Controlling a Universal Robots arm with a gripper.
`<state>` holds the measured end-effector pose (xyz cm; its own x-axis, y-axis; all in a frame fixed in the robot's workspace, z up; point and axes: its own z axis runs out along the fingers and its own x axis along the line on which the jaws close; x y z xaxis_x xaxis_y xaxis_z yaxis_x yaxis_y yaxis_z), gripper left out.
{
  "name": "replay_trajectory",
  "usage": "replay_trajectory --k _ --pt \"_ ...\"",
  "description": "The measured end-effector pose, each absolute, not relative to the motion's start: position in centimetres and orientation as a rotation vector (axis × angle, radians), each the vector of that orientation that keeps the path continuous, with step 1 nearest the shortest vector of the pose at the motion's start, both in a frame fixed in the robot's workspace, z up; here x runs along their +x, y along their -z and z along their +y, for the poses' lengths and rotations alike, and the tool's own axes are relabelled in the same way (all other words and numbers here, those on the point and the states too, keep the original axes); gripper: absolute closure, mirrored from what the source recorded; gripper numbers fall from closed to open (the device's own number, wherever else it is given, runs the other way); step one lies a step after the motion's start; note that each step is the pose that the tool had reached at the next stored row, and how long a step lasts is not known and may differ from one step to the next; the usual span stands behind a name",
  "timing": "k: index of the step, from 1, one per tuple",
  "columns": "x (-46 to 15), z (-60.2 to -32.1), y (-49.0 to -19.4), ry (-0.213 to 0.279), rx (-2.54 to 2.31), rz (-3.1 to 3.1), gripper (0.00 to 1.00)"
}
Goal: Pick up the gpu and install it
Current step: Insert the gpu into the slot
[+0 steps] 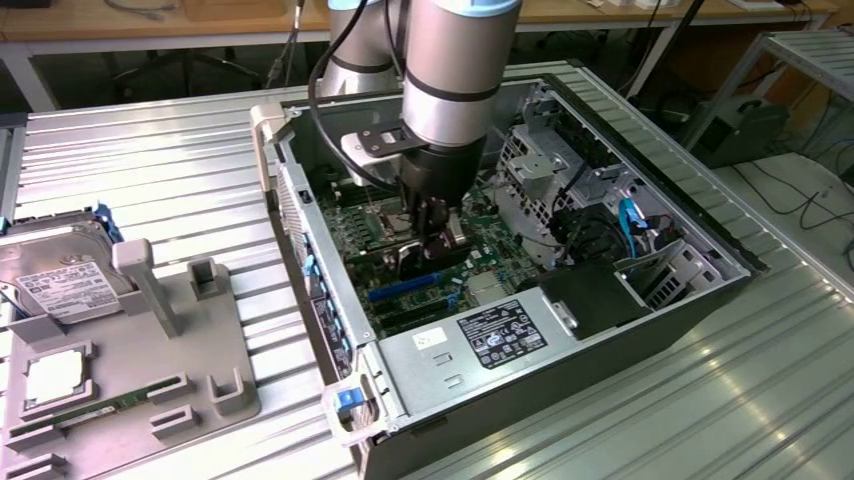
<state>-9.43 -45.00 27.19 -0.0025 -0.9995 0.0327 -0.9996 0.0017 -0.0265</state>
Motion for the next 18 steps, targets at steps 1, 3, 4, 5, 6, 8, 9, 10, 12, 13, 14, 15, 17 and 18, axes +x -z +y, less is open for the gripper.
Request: replay_trajectory --k 1,3,4,5,6,8,9,10,12,13,14,15,17,18 --pt "-9.4 -45.0 -27.2 -0.065 2.215 -2.220 0.73" --pt "-9.4 -44.9 -27.1 -0.065 2.215 -2.219 0.73" --pt "-9.4 -44.9 -27.1 -0.065 2.215 -2.219 0.73" --pt "-9.4 -44.9 -27.1 -0.065 2.215 -2.219 0.73" --pt "-9.5 -44.9 -27.1 -0.065 2.215 -2.220 0.73" --pt "-9.5 -44.8 -27.0 -0.065 2.215 -2.220 0.73" --pt "-9.5 -44.8 -27.0 -0.065 2.215 -2.219 0.73" --pt "-9.7 -44.8 -27.0 -0.063 2.214 -2.219 0.73" --pt "-9.8 -44.5 -26.7 -0.062 2.214 -2.218 0.73" --pt "-9.8 -44.8 -26.7 -0.062 2.214 -2.218 0.73" --pt "-9.8 -45.2 -26.6 -0.061 2.213 -2.218 0.73" --pt "-9.6 -45.1 -26.4 -0.059 2.211 -2.219 0.73" --pt "-9.9 -44.9 -26.2 -0.048 2.203 -2.216 0.73" --pt "-9.9 -44.9 -26.0 -0.025 2.192 -2.207 0.73"
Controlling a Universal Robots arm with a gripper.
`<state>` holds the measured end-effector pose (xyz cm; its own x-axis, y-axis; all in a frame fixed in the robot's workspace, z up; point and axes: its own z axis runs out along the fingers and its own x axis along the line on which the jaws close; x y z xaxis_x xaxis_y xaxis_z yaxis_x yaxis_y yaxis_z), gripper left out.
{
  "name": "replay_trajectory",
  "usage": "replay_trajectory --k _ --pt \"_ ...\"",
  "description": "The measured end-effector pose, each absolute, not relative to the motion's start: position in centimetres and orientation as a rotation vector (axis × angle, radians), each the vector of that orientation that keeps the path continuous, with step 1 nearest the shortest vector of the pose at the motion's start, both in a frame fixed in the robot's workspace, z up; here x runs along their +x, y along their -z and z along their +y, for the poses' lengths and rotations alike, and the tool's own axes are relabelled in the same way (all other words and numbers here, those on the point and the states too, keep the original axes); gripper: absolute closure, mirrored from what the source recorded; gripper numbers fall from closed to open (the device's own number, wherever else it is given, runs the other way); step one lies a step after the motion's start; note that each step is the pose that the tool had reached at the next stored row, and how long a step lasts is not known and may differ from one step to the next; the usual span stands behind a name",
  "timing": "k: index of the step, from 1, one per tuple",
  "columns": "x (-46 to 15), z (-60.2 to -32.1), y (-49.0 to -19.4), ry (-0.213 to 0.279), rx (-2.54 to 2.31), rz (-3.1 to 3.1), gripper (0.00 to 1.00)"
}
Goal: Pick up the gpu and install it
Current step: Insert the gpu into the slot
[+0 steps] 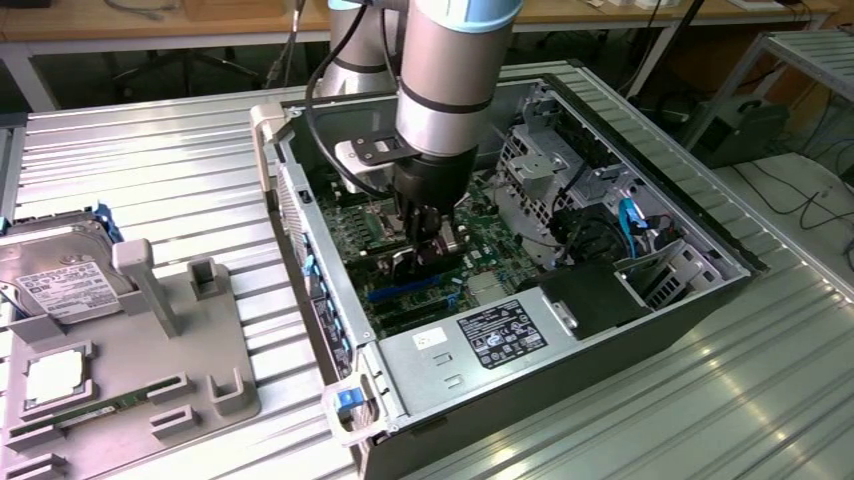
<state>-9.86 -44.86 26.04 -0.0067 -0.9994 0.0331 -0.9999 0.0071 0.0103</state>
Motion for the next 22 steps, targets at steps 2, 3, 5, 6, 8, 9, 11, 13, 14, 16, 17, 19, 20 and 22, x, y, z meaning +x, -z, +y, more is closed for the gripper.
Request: replay_trajectory --k 2,3,5,6,8,9,11,13,14,16,17,19,20,22 --pt "-9.86 -44.85 -26.02 -0.025 2.192 -2.207 0.73" --pt "-9.86 -44.85 -26.02 -0.025 2.192 -2.207 0.73" --pt "-9.86 -44.85 -26.02 -0.025 2.192 -2.207 0.73" --pt "-9.86 -44.85 -26.02 -0.025 2.192 -2.207 0.73" --pt "-9.86 -44.85 -26.01 -0.025 2.192 -2.207 0.73" --pt "-9.85 -44.85 -26.00 -0.025 2.192 -2.207 0.73" --pt "-9.85 -44.85 -25.90 -0.025 2.192 -2.207 0.73" --pt "-9.86 -44.85 -25.73 -0.025 2.192 -2.207 0.73" --pt "-9.86 -44.85 -25.68 -0.025 2.192 -2.207 0.73" --pt "-9.86 -44.85 -25.56 -0.025 2.192 -2.207 0.73" --pt "-9.86 -44.85 -25.51 -0.025 2.192 -2.207 0.73" --pt "-9.86 -44.85 -25.41 -0.025 2.192 -2.207 0.73" --pt "-9.85 -44.85 -25.36 -0.025 2.192 -2.207 0.73" --pt "-9.86 -44.86 -25.26 -0.025 2.192 -2.207 0.73"
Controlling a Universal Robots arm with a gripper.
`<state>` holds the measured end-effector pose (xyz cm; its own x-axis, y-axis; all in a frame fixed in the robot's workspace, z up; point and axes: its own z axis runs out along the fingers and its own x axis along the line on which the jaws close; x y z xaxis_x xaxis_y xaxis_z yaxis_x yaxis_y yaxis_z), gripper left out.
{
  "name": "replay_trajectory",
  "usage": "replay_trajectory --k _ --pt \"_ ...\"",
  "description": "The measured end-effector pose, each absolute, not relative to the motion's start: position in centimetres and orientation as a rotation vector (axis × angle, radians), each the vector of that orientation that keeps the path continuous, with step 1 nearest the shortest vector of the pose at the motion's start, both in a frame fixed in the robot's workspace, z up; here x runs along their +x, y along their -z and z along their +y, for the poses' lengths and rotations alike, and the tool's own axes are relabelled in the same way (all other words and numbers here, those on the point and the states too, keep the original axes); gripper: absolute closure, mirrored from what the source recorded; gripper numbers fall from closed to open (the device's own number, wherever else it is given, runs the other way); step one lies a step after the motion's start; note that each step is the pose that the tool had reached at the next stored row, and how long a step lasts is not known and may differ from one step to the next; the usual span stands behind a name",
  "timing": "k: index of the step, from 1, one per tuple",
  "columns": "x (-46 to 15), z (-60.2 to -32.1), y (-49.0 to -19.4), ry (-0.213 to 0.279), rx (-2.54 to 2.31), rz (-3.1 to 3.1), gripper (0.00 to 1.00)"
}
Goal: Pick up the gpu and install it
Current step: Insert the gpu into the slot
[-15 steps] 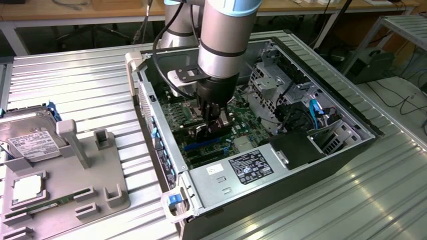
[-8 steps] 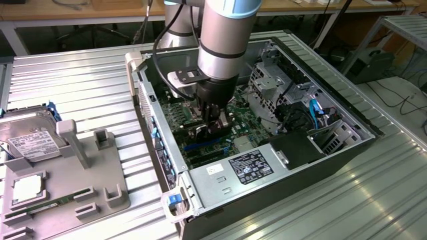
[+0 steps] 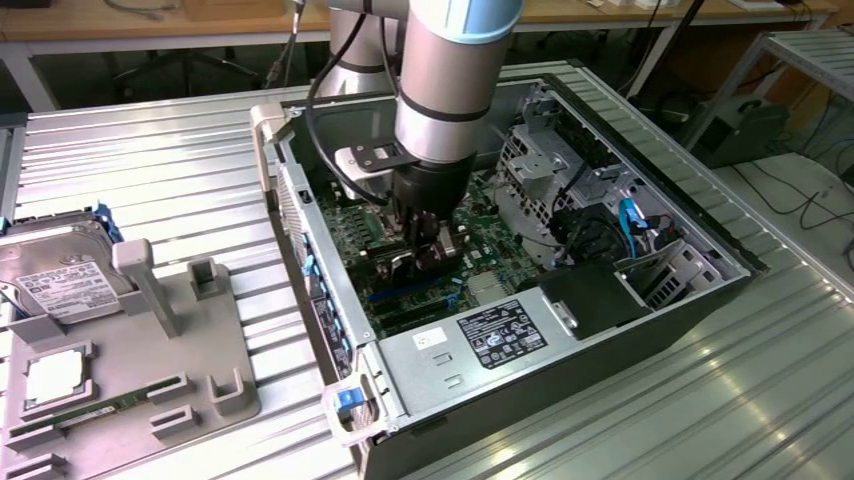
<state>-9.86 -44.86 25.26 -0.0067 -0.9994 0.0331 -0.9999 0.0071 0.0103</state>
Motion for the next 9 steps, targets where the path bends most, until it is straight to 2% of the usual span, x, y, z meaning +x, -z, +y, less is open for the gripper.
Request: replay_trajectory --k 9 --pt "-9.86 -44.86 -24.97 -0.025 2.192 -2.207 0.73"
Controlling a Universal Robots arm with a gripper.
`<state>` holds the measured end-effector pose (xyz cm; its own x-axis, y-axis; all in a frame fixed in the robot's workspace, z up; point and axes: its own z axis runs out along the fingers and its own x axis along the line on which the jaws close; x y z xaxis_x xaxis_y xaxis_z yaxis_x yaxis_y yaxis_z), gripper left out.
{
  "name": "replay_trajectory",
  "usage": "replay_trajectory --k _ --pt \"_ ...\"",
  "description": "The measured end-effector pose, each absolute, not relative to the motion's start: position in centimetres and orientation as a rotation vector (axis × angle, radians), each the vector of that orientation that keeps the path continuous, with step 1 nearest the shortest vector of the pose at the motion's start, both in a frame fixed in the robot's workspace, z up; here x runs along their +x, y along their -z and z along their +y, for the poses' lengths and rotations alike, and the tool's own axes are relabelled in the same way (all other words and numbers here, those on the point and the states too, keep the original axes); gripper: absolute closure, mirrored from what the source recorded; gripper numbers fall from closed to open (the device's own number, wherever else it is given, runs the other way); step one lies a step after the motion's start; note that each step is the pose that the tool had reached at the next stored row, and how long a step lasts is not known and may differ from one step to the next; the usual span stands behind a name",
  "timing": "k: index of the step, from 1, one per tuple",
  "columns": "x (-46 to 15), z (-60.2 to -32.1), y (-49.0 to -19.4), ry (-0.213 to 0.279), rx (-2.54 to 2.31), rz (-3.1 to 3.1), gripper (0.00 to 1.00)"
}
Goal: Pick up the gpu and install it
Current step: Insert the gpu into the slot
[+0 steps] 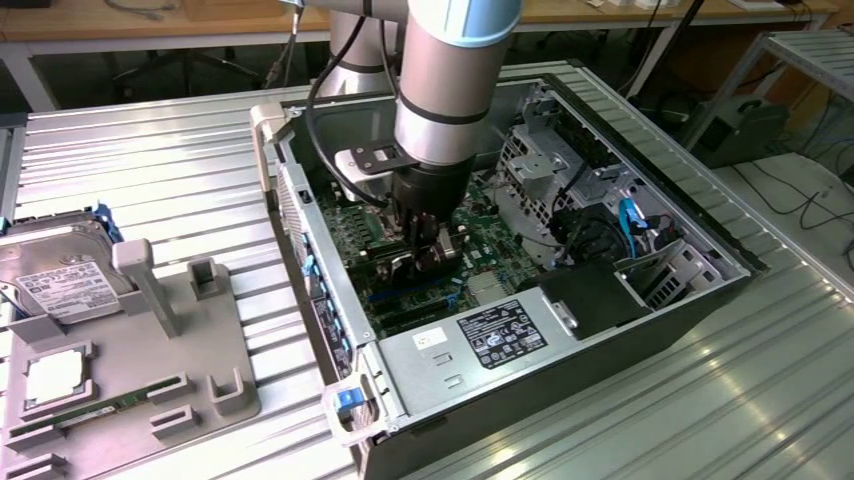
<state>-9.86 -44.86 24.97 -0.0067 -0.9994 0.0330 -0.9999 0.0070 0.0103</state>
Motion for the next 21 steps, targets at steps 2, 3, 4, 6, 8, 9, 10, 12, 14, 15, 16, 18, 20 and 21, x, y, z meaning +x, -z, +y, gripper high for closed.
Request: replay_trajectory --k 2,3,4,6,8,9,10,12,14,15,16,18,20,21 --pt "-9.86 -44.86 -24.97 -0.025 2.192 -2.207 0.73" --pt "-9.86 -44.86 -24.97 -0.025 2.192 -2.207 0.73" --pt "-9.86 -44.85 -24.97 -0.025 2.192 -2.207 0.73" --pt "-9.86 -44.85 -24.97 -0.025 2.192 -2.207 0.73" --pt "-9.86 -44.85 -24.97 -0.025 2.192 -2.207 0.73" --pt "-9.86 -44.86 -24.97 -0.025 2.192 -2.207 0.73" --pt "-9.86 -44.85 -24.97 -0.025 2.192 -2.207 0.73" --pt "-9.86 -44.86 -24.95 -0.025 2.192 -2.207 0.73" --pt "-9.85 -44.86 -24.77 -0.025 2.192 -2.207 0.73" --pt "-9.86 -44.86 -24.62 -0.025 2.192 -2.207 0.73" --pt "-9.85 -44.86 -24.56 -0.025 2.192 -2.207 0.73" --pt "-9.86 -44.86 -24.56 -0.025 2.192 -2.207 0.73" --pt "-9.86 -44.85 -24.55 -0.025 2.192 -2.207 0.73" --pt "-9.86 -44.85 -24.55 -0.025 2.192 -2.207 0.73"
